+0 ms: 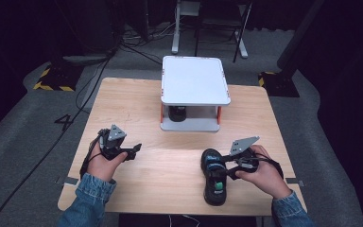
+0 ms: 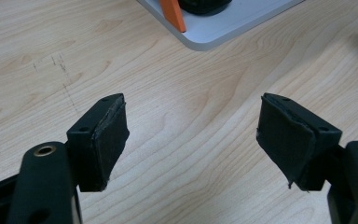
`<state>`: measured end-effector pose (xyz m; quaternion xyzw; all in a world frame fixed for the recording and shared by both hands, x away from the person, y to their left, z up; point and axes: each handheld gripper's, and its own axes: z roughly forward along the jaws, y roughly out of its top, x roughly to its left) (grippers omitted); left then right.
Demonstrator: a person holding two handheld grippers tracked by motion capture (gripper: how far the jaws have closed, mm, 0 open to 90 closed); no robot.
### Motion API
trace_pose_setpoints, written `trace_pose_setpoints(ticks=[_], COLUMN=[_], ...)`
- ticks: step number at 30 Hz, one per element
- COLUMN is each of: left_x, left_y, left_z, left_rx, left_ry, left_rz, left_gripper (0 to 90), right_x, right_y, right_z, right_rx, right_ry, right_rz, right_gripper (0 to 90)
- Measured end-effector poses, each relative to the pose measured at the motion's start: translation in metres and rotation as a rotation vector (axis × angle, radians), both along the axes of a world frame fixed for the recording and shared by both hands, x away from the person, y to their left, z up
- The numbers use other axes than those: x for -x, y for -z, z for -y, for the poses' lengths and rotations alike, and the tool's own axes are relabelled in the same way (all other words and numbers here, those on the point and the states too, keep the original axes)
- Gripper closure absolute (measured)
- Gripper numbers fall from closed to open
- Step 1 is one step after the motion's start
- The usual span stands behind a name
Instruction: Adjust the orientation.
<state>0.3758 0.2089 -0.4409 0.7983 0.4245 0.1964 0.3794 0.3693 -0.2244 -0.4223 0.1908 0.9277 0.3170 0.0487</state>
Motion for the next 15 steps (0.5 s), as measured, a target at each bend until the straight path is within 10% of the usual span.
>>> trace_pose_setpoints(ticks=[3,15], left_x=[0.000,0.000], left_y=[0.002,0.005], left_z=[0.000,-0.011], left_rx=[0.009,0.028], left_ry=[-0.008,-0.051], left_rz=[-0.008,-0.007], left_gripper=[25.1,25.3], right_x=[-0.001,-0.008], right_y=[0.003,-0.007], right_z=[-0.002,-0.008], right_rx=[-0.012,-0.078], right_ry=[-0.020,0.002], right_rz=[-0.038,0.047], right_gripper=[64.9,67.4])
